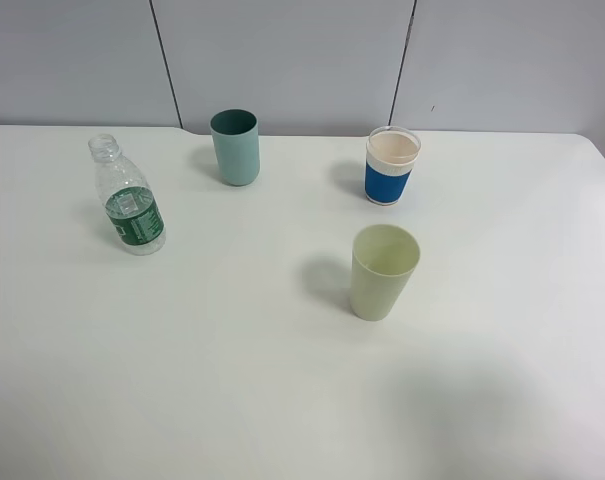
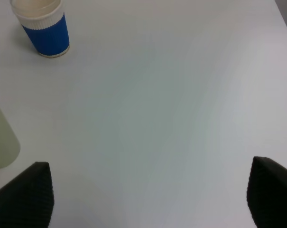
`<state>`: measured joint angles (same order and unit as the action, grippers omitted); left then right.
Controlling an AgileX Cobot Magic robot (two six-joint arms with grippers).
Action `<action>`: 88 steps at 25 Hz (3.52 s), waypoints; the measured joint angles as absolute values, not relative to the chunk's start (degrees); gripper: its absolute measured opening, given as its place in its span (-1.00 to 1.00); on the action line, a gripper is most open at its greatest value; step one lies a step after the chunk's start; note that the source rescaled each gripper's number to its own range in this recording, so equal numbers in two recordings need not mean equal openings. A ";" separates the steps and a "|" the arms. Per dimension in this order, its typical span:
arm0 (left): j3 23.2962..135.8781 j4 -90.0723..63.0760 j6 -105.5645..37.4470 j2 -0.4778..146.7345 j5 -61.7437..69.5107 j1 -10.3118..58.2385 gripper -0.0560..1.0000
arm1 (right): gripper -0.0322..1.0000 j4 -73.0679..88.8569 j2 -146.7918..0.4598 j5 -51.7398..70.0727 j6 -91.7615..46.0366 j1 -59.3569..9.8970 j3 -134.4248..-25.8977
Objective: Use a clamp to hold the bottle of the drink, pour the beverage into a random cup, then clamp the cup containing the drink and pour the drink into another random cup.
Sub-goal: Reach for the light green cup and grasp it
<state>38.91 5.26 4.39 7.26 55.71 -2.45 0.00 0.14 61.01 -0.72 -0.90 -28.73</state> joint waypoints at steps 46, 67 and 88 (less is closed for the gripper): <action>28.88 0.91 4.08 -0.36 60.46 0.67 1.00 | 0.05 0.00 0.14 61.01 -0.72 -0.90 -28.73; 28.88 0.90 3.96 -0.36 60.46 0.67 1.00 | 0.05 0.00 0.14 61.01 -0.72 -0.92 -28.73; 28.88 0.90 3.90 -0.36 60.46 0.67 1.00 | 0.05 0.00 0.14 61.01 -0.72 -1.12 -28.73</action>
